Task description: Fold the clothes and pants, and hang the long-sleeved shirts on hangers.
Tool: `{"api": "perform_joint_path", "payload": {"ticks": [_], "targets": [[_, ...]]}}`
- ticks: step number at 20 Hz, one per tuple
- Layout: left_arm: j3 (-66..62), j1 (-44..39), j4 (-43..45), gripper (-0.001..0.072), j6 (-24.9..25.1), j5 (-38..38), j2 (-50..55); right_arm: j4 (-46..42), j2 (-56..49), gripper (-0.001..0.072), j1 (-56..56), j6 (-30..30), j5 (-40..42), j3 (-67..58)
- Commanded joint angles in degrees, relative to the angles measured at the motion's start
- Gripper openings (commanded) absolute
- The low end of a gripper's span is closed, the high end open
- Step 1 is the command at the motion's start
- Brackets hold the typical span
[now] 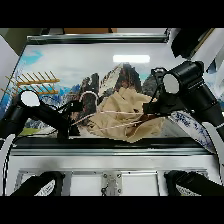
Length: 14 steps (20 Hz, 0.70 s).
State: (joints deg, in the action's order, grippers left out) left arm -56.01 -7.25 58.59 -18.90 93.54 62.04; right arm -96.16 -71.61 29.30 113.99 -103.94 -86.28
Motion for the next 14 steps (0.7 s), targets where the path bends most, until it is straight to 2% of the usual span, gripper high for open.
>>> {"api": "perform_joint_path", "payload": {"ticks": [1, 7, 14], "targets": [[-0.07, 0.83, -0.33, 0.0015, 0.02, -1.88, 0.11, 0.44, 0.11, 0.003, 0.07, -0.22, -1.66, -0.02], [0.0, 3.82, -0.31, 0.0016, 0.09, -2.03, -2.84, 0.42, 0.13, 0.0031, 0.07, -0.17, -0.26, -0.02], [0.0, -3.89, -0.33, 0.0016, 0.07, -3.58, 1.9, 0.42, 0.13, 0.003, 0.07, -0.17, 4.57, -0.02]]}}
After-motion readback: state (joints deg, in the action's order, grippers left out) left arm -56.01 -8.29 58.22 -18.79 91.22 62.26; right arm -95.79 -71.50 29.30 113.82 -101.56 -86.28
